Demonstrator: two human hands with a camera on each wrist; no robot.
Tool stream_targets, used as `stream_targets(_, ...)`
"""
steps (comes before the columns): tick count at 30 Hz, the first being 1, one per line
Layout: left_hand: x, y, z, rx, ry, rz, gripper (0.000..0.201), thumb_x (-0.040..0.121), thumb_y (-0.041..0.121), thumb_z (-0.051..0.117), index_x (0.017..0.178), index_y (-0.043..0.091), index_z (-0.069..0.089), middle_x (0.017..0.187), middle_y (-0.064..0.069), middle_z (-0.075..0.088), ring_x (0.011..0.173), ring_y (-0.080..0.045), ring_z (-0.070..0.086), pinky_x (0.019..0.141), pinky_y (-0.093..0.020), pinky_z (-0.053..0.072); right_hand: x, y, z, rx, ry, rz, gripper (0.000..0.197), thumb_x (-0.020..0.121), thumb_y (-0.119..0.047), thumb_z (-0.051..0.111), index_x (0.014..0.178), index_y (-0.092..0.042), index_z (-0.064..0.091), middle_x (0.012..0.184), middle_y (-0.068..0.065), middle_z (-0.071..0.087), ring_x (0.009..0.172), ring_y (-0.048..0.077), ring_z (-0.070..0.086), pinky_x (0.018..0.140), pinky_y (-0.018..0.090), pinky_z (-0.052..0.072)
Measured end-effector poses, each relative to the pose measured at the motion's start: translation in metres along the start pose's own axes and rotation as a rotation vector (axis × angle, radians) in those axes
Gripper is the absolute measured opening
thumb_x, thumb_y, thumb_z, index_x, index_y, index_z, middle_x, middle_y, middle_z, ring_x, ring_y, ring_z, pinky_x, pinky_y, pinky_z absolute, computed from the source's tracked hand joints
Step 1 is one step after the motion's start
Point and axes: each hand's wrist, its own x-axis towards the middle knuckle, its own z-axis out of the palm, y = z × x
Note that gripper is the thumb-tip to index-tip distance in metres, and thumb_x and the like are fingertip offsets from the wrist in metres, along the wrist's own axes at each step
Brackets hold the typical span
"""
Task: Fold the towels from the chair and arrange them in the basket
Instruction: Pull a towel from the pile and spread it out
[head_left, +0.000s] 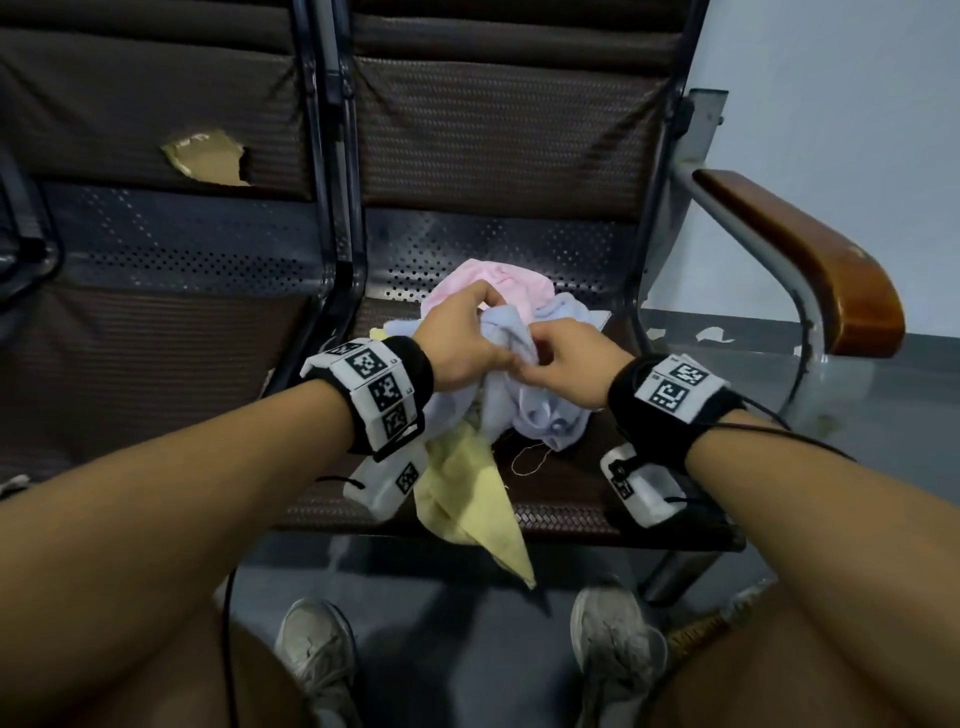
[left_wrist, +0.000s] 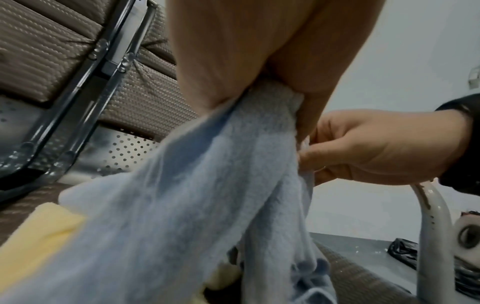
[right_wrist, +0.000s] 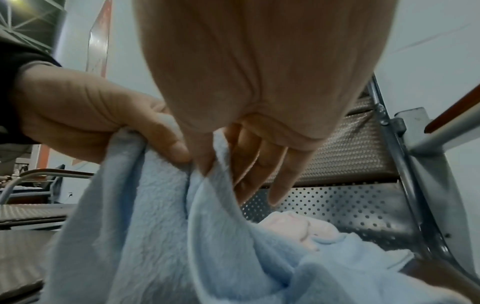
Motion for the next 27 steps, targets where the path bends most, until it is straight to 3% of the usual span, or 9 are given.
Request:
stream_targets(3,0.003,-0.007,-0.006,0.194,0.082,0.04,0.031,0.081,0.013,0.07,0.11,0.014,0.061,0.105,-0.011,0.069,0.093,-0.027,0.064,0.085,-0.038,0.052,0.006,0.001,-0.007,-0.036,0.172,-0.027,0.017,0.099,-0.016,0.049,0.088,-0.014,0.061,0.08,0.003,0.062,0.079,0.022,0.057,0.071,0.028,0.037)
stream_targets(7,0.01,-0.021,-0.022,0.318,0.311,0.005,0.019,0.09,0.019,0.063,0.105,0.025,0.072,0.111,-0.006,0.056,0.093,-0.02,0.056,0.087,-0.028,0.044,0.009,0.01,-0.015,0.04,0.334,0.067,0.032,0.102,-0.012,0.038,0.125,-0.014,0.061,0.119,0.01,0.067,0.109,0.027,0.06,0.084,0.024,0.039)
stream_targets(10,0.016,-0.022,-0.025,0.263,0.331,-0.037,0.008,0.092,0.025,0.061,0.091,0.02,0.068,0.089,-0.004,0.066,0.084,-0.023,0.059,0.07,-0.027,0.04,0.011,0.011,-0.018,0.008,0.454,0.061,0.029,0.103,-0.015,0.038,0.12,-0.014,0.061,0.114,0.012,0.069,0.103,0.031,0.062,0.08,0.028,0.042)
stream_targets(13,0.019,-0.02,-0.018,0.14,0.269,-0.133,0.037,0.098,0.029,0.051,0.064,0.015,0.052,0.062,-0.007,0.049,0.07,-0.025,0.05,0.064,-0.03,0.035,0.009,0.005,-0.023,0.068,0.558,-0.007,0.024,0.103,-0.018,0.04,0.114,-0.016,0.061,0.096,0.008,0.07,0.086,0.025,0.063,0.075,0.033,0.046)
stream_targets(15,0.019,-0.014,-0.013,-0.162,0.224,-0.218,0.04,0.101,0.025,0.044,0.064,0.013,0.054,0.064,-0.015,0.054,0.07,-0.028,0.057,0.067,-0.038,0.048,0.006,0.0,-0.023,0.118,0.527,-0.074,0.019,0.101,-0.017,0.044,0.116,-0.019,0.056,0.077,0.003,0.064,0.068,0.019,0.058,0.068,0.034,0.045)
stream_targets(16,0.019,-0.011,-0.011,-0.299,0.23,-0.25,0.036,0.102,0.022,0.041,0.073,0.009,0.059,0.076,-0.021,0.063,0.077,-0.032,0.064,0.075,-0.046,0.056,0.004,-0.004,-0.021,0.124,0.469,-0.097,0.021,0.098,-0.014,0.047,0.118,-0.021,0.052,0.068,0.003,0.059,0.06,0.018,0.053,0.064,0.035,0.044)
stream_targets(18,0.02,-0.004,-0.013,-0.508,0.306,-0.291,0.028,0.102,0.015,0.039,0.089,0.005,0.061,0.095,-0.026,0.066,0.094,-0.036,0.066,0.088,-0.051,0.056,0.001,-0.009,-0.016,0.098,0.328,-0.122,0.035,0.088,-0.007,0.052,0.117,-0.023,0.041,0.061,0.003,0.05,0.053,0.019,0.047,0.057,0.035,0.042)
stream_targets(23,0.022,0.012,-0.025,-0.866,0.4,-0.289,0.026,0.1,0.004,0.038,0.094,0.006,0.063,0.077,-0.008,0.062,0.068,-0.022,0.059,0.06,-0.029,0.05,-0.004,0.001,-0.013,-0.116,0.094,-0.069,0.022,0.085,0.0,0.049,0.096,-0.017,0.04,0.072,0.007,0.053,0.06,0.019,0.042,0.063,0.033,0.035)
stream_targets(27,0.02,0.019,-0.025,-0.937,0.375,-0.292,0.03,0.099,0.0,0.036,0.114,0.0,0.063,0.084,-0.01,0.063,0.069,-0.019,0.058,0.054,-0.025,0.048,-0.008,0.001,-0.02,-0.135,0.163,-0.11,0.045,0.081,0.006,0.04,0.111,-0.023,0.057,0.082,0.005,0.062,0.072,0.021,0.051,0.069,0.033,0.043)
